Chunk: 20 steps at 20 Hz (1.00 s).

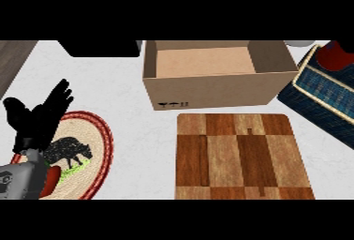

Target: Pick the can from the cutting board and place it in the basket

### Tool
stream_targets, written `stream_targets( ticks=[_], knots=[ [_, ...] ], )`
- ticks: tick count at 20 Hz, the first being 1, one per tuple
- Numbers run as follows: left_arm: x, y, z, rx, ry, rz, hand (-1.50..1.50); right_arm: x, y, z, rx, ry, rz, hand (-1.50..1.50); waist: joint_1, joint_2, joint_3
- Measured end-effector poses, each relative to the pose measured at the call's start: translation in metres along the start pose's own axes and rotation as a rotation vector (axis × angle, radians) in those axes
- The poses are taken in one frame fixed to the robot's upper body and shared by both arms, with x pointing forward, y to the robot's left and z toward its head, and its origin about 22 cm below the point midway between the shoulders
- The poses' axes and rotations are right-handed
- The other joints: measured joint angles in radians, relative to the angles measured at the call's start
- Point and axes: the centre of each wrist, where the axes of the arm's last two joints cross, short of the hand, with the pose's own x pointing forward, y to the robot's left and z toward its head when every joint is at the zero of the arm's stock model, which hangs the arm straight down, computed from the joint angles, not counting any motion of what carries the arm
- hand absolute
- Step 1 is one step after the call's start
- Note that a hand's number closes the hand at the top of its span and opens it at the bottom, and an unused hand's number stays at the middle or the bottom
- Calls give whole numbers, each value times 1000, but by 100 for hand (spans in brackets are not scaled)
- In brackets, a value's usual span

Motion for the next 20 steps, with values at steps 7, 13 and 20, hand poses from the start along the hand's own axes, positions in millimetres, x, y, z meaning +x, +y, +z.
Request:
stream_targets(
  ticks=[7, 13, 20],
  knots=[
    [2, 0, 1, 3, -3, 4, 0, -10, -3, -22, 13, -44, -65, -150, 2, 0, 0],
    [-1, -1, -1, 11, -2, 3, 0, -17, -28, -33, -110, 35, -247, -150, -8, -2, 0],
    [-5, 6, 4, 23, 10, 3, 0, -60, -100, -49, -211, 147, -431, -150, -24, -7, 0]
  ],
)
